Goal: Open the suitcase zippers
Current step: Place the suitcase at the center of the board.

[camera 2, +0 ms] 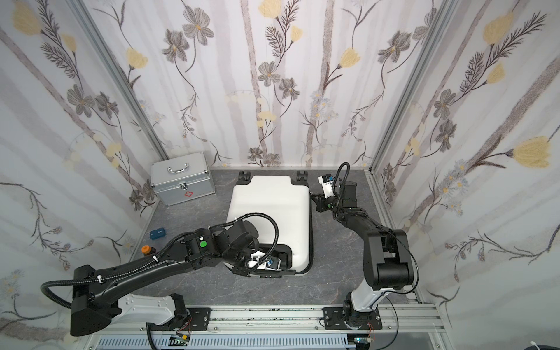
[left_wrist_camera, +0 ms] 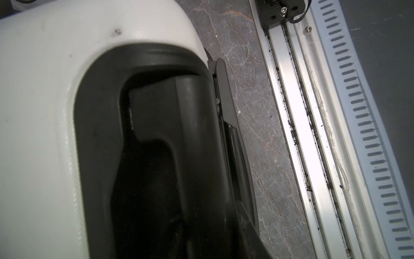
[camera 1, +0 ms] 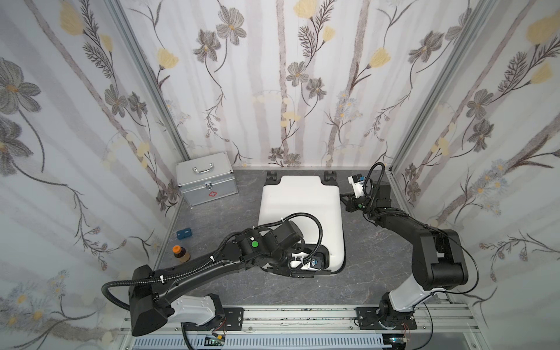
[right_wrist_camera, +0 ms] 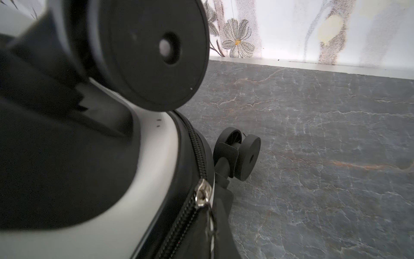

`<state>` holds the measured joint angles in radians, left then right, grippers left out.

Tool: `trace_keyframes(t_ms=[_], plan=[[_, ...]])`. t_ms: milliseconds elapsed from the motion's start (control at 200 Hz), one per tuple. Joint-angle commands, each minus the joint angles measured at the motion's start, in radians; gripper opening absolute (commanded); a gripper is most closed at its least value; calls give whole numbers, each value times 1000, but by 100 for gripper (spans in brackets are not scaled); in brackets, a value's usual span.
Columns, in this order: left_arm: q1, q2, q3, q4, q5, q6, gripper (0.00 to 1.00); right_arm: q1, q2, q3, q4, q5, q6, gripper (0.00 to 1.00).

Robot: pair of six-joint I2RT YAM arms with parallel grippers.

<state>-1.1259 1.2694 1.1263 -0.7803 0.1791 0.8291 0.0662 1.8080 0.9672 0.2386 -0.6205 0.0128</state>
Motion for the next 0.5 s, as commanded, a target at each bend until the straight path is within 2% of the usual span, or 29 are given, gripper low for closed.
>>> trace_keyframes(t_ms=[0, 75, 190, 240, 330, 415, 495], plan=[[-22, -36, -28, -198, 38, 125, 11, -21, 20, 54, 296, 147, 87, 0], [-14, -46, -24, -162, -26, 51, 20, -17, 11, 31, 309, 147, 102, 0], [20, -50, 8, -136, -73, -60, 55, -10, -25, -16, 313, 163, 114, 0], [31, -53, 18, -121, -78, -114, 65, -8, -41, -34, 305, 170, 123, 0], [44, -69, 23, -97, -92, -225, 71, -3, -66, -65, 285, 192, 155, 0], [55, -95, 16, -78, -140, -345, 71, 8, -98, -93, 258, 224, 165, 0], [68, -109, 24, -74, -244, -566, 73, 16, -126, -122, 227, 271, 186, 0]])
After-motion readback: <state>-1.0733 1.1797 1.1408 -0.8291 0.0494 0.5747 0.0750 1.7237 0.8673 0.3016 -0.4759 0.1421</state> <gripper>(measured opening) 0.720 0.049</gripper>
